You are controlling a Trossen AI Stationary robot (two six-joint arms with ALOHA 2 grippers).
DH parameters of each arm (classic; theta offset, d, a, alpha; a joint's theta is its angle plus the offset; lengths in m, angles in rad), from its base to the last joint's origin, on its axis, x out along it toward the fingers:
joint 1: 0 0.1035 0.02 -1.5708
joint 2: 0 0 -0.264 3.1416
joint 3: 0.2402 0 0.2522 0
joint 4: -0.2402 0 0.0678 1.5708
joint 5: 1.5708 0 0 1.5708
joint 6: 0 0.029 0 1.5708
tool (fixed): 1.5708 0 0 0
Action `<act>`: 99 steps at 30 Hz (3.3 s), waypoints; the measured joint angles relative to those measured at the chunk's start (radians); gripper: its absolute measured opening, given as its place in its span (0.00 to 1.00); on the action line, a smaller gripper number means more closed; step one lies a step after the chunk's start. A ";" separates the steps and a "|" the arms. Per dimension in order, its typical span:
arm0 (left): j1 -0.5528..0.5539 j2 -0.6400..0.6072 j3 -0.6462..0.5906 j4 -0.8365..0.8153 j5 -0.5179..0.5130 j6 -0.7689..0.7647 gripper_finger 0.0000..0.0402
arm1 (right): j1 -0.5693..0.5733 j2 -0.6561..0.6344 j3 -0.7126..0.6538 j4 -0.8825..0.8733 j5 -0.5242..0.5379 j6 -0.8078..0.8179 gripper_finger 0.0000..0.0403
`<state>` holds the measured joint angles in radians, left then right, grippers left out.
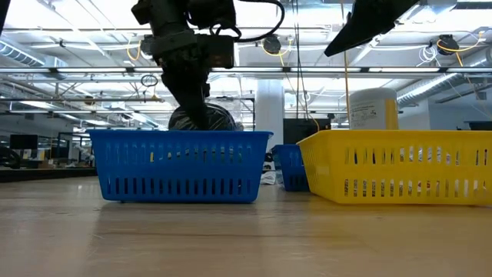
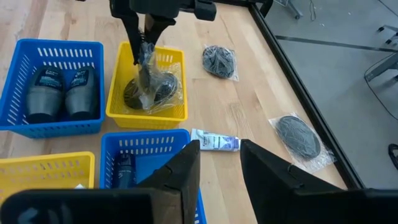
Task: Pick & Place Travel size toiletries
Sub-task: Put the black hairbrush into the top yellow basket
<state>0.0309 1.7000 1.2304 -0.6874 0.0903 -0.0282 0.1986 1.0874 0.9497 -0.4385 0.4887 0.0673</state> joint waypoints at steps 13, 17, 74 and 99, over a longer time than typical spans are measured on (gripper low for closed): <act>0.000 0.000 0.000 0.002 -0.067 -0.012 0.48 | 0.000 0.000 0.000 0.000 0.000 0.000 0.26; 0.000 0.000 0.000 -0.006 -0.187 0.035 0.55 | 0.000 0.000 0.000 0.000 0.000 0.000 0.27; 0.360 -0.001 -0.253 0.088 -0.275 0.131 0.21 | 0.000 0.000 0.000 0.008 0.004 0.019 0.26; 0.347 0.000 -0.154 0.040 -0.302 0.109 0.00 | 0.000 0.000 0.000 0.007 0.004 0.024 0.25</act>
<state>0.3777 1.6997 1.0767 -0.6478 -0.2118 0.0807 0.1982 1.0874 0.9497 -0.4313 0.4923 0.0917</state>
